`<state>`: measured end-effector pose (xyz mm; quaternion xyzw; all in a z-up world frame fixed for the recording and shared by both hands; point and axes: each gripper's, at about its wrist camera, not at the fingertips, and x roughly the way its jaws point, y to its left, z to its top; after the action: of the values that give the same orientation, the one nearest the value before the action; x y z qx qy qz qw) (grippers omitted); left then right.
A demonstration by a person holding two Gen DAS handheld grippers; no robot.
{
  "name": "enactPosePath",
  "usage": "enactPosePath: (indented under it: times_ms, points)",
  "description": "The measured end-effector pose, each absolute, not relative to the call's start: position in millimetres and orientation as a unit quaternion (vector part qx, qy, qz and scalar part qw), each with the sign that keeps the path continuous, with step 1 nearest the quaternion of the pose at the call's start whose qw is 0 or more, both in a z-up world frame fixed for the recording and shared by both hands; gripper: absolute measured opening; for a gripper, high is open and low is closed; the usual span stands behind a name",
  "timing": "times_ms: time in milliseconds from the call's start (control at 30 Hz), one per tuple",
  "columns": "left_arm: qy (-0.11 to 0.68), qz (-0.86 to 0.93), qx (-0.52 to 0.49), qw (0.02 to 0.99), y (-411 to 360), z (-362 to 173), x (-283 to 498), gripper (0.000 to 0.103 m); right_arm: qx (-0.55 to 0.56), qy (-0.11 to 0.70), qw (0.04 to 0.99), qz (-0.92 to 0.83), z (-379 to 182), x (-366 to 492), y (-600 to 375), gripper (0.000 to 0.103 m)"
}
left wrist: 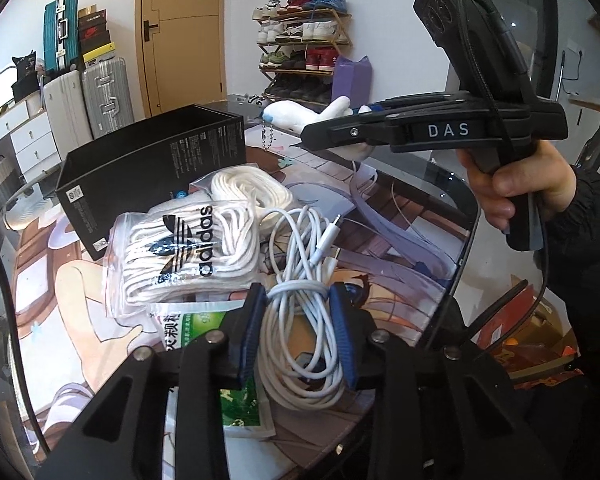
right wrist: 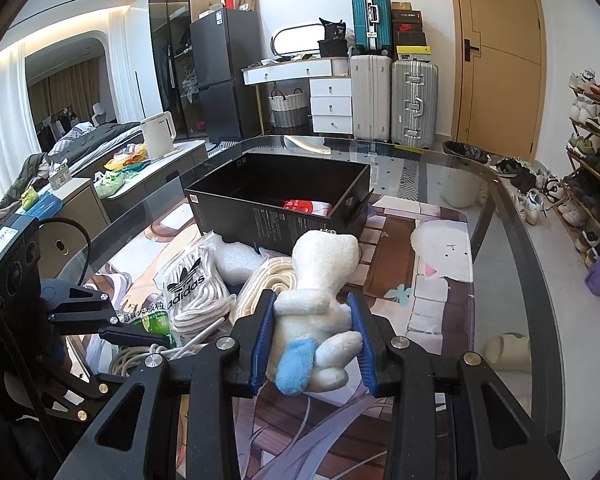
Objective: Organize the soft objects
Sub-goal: 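Grasp the coiled white cable with the left gripper while the right gripper holds the plush toy, then carry the white cable with the left gripper and the plush toy with the right gripper toward the black box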
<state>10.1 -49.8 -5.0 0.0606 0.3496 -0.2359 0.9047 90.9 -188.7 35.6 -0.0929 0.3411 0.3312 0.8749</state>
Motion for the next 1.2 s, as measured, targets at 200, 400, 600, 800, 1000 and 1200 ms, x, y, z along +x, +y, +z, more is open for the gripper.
enactPosePath:
  times_ms: [200, 400, 600, 800, 1000, 1200]
  points:
    - [0.349, -0.249, 0.05, 0.902, -47, -2, 7, 0.031, -0.092, 0.34, 0.875, 0.331, 38, 91, -189, 0.037]
    - [0.345, -0.259, 0.034, 0.902, -44, 3, 5, 0.031, -0.092, 0.338, 0.876, 0.331, 40, 92, -190, 0.037]
    - [0.337, -0.264, 0.009, 0.904, -38, 10, 4, 0.031, -0.086, 0.329, 0.878, 0.336, 48, 90, -192, 0.037]
    - [0.327, -0.263, -0.011, 0.908, -29, 21, 2, 0.031, -0.081, 0.318, 0.879, 0.344, 52, 86, -193, 0.037]
    - [0.311, -0.243, -0.027, 0.918, -14, 34, 2, 0.031, -0.076, 0.301, 0.883, 0.353, 58, 81, -191, 0.037]
    - [0.295, -0.209, -0.043, 0.931, 3, 44, 9, 0.031, -0.069, 0.291, 0.885, 0.357, 61, 81, -187, 0.037]
